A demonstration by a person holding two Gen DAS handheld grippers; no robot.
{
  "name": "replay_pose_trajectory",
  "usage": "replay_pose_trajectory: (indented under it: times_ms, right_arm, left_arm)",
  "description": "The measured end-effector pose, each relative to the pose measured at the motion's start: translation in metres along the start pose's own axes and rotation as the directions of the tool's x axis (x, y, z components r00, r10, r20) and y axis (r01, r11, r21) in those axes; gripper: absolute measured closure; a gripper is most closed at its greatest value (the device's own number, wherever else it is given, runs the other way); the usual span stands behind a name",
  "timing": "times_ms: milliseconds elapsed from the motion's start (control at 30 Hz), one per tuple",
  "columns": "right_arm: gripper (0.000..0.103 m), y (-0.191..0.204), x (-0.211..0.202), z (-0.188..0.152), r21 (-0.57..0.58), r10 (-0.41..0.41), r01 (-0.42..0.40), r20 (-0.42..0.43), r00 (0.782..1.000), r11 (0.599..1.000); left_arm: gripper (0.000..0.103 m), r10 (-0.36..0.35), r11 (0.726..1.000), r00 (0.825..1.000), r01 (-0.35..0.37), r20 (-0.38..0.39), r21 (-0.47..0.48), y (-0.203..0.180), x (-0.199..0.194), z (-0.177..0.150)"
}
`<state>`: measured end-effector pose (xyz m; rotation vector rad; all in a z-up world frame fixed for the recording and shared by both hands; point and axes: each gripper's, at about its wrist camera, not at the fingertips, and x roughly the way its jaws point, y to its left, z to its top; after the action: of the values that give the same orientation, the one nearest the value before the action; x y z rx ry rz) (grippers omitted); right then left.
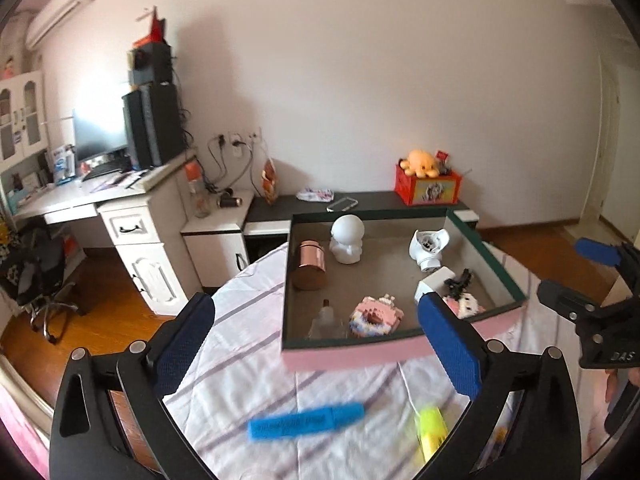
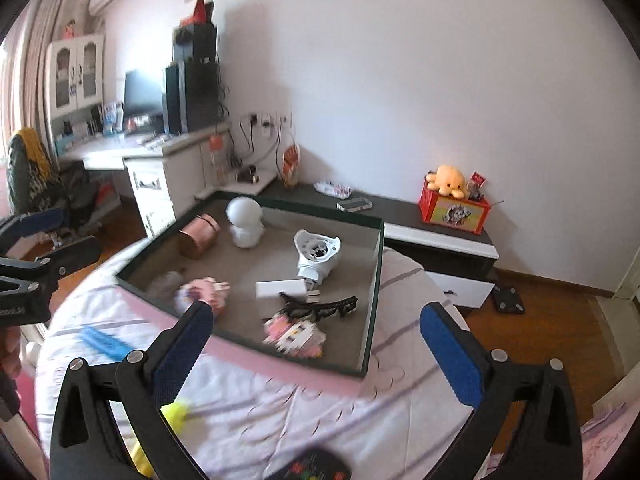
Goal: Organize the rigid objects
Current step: 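Withdraw both open tools from the box back over the table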
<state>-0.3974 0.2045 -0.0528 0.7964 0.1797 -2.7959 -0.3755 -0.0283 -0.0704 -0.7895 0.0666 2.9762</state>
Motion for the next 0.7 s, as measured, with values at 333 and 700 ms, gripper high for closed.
replay_pose_trajectory:
  times_ms: [333, 700]
  right_arm:
    - [0.000, 0.032, -0.090, -0.026, 0.037, -0.025, 0.021, 0.111, 0.993, 0.999]
    - [0.000, 0.055, -0.150, -0.051, 0.084, -0.049, 0.034, 0.174, 0.984, 0.996]
  left_arm:
    - [0.000, 0.066, 0.998, 0.994, -0.065, 0.087, -0.012, -0.004, -0.098, -0.033]
    - [0.000, 0.067, 0.998, 0.982, -0.068, 0.176, 0.000, -0.006, -0.175, -0.054]
